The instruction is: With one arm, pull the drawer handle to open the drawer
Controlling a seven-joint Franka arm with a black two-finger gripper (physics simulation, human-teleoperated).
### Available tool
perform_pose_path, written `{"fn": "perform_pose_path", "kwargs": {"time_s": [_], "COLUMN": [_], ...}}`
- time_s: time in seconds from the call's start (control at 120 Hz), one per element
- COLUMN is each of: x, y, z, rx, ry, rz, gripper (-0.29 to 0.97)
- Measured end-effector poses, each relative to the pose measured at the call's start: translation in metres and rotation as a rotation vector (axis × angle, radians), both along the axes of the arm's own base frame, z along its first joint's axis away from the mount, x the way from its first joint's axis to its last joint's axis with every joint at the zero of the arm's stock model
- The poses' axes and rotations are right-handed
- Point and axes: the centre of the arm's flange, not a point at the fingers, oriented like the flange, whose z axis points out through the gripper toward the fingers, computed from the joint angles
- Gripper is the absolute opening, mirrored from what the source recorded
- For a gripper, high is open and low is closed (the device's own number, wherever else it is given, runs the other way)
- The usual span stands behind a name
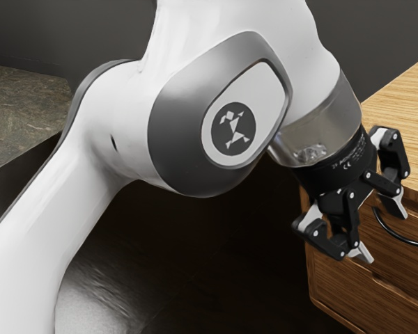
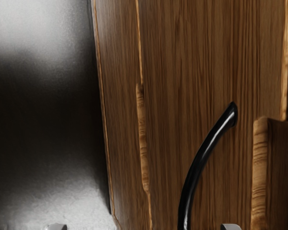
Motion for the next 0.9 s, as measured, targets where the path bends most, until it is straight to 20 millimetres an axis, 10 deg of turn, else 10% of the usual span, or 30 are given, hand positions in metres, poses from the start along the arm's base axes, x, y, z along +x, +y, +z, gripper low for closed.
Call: {"fn": "perform_pose_path", "kwargs": {"time_s": [0.483, 0.9], "x": [0.004, 0.015], "y": [-0.034, -0.016], "z": [-0.022, -0.033], "rx": [0.038, 0.03], "ry": [-0.061, -0.063], "rz": [-0.002, 0.028], "gripper": [0.26, 0.19]}}
